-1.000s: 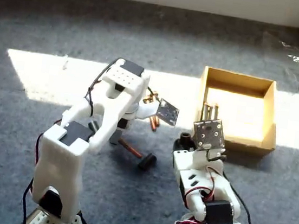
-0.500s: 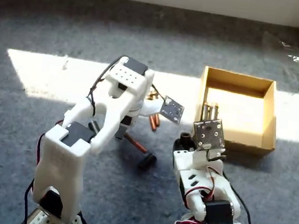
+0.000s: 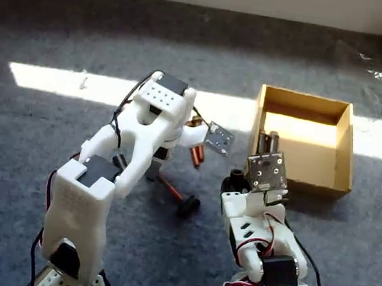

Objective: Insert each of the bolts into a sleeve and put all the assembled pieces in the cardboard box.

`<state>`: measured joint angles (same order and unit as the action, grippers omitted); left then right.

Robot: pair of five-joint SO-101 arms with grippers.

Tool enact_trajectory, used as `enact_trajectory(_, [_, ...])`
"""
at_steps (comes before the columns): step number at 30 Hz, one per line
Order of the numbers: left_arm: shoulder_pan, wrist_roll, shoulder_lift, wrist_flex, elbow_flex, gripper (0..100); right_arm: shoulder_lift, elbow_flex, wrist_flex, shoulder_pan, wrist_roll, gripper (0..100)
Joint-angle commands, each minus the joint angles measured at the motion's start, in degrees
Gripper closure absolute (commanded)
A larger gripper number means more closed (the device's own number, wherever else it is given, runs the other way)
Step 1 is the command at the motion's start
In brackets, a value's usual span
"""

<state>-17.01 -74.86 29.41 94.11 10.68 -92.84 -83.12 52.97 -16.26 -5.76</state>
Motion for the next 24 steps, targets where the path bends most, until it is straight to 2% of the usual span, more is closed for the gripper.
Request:
enact_trajectory(1, [-0.57, -3.78, -3.21, -0.18, 2.42, 83, -0.57, 0.48, -1.98, -0.31, -0.7, 99.5])
enact_trajectory(8, [-0.66, -2.99, -3.82, -0.09, 2.68, 83, -0.57, 0.48, -1.98, -0.31, -0.7, 99.5])
enact_trajectory(10, [-0.84, 1.32, -3.91, 0.18, 4.53, 83, -0.57, 0.48, -1.98, -0.31, -0.7, 99.5])
enact_trajectory(16, [-1.27, 27.43, -3.82, 1.49, 14.81, 83, -0.57, 0.48, -1.98, -0.31, -0.7, 99.4])
enact_trajectory(24, [-1.19, 71.74, -3.82, 4.66, 17.89, 83, -0.57, 0.48, -1.98, -0.31, -0.7, 99.4])
